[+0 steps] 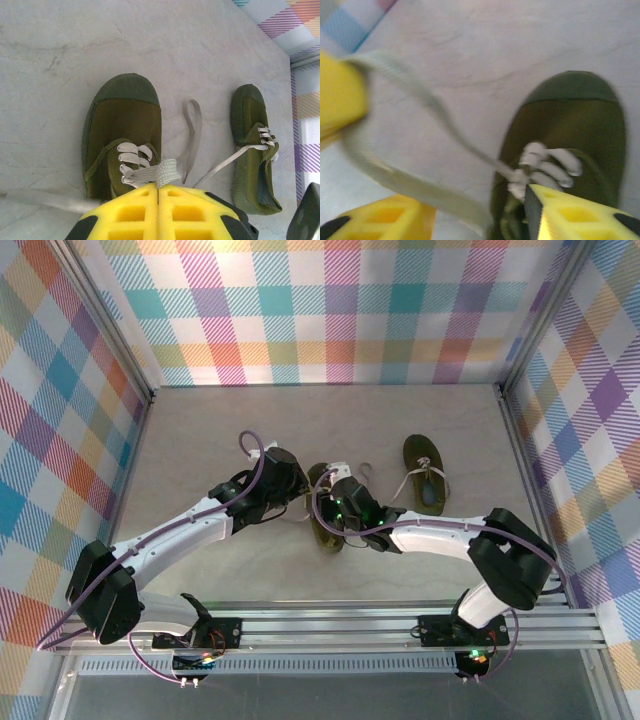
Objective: Tie the shoes
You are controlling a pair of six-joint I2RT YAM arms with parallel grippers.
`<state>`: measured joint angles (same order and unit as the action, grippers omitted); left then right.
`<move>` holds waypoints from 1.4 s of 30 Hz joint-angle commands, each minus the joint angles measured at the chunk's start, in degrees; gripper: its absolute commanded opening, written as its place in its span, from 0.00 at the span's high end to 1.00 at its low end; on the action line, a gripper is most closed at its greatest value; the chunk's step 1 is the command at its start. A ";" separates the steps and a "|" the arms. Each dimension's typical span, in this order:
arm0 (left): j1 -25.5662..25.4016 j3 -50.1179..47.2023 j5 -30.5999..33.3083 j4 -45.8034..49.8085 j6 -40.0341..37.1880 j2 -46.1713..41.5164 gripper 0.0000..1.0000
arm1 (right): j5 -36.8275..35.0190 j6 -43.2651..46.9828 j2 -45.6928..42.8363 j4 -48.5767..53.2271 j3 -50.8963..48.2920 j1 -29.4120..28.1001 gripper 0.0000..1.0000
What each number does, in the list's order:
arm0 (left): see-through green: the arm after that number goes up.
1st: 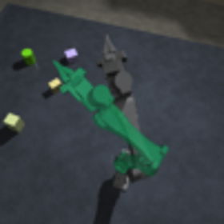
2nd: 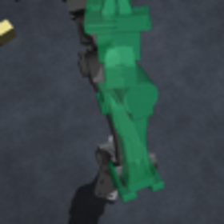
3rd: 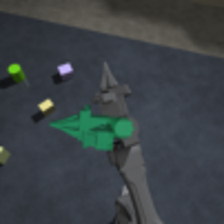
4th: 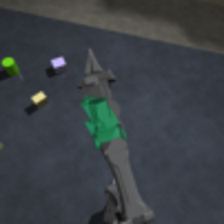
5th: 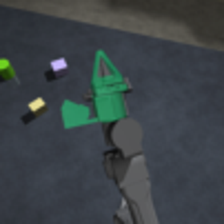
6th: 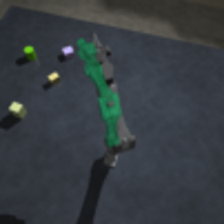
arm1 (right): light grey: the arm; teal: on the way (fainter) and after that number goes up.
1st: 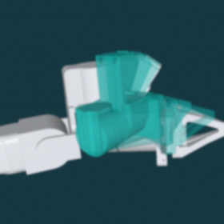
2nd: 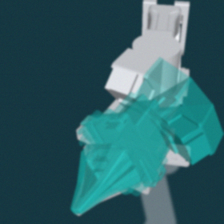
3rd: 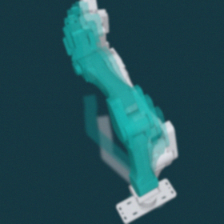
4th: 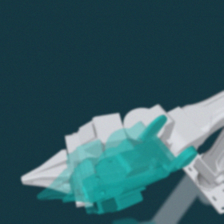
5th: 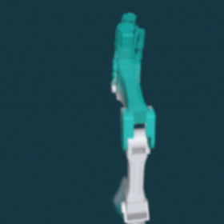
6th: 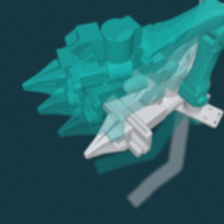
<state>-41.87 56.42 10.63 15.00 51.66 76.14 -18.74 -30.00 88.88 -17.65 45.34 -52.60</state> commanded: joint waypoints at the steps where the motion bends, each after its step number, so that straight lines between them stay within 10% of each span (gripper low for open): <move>1: 0.26 0.72 1.09 0.49 0.72 -1.57 1.00 | -13.57 -6.18 -3.52 8.39 -0.04 -0.22 0.55; 10: 0.30 0.72 -0.14 0.20 1.03 0.18 1.00 | -26.66 -16.90 -10.26 32.88 -0.78 2.98 0.60; 18: 0.30 2.90 -0.93 3.74 2.54 1.39 1.00 | 16.21 13.99 -15.52 1.89 -8.49 2.62 0.34; 30: 0.32 3.34 -2.55 3.63 4.67 1.21 1.00 | 17.29 12.64 -0.42 -11.02 -0.42 1.97 0.35; 34: 0.30 3.21 -2.89 3.20 4.85 0.95 1.00 | 15.70 11.93 2.27 -12.40 1.04 2.13 0.56; 38: 0.47 2.01 -3.62 1.48 3.14 -0.38 1.00 | 10.76 9.60 -1.03 -9.76 -0.38 2.17 1.00; 42: 1.46 -1.01 -2.79 -4.32 -5.42 -4.07 0.54 | 11.81 6.53 -6.54 -0.88 -1.24 4.79 1.00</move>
<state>-41.36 57.06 7.57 14.81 52.03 75.94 -5.98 -20.73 86.72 -23.18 44.31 -49.63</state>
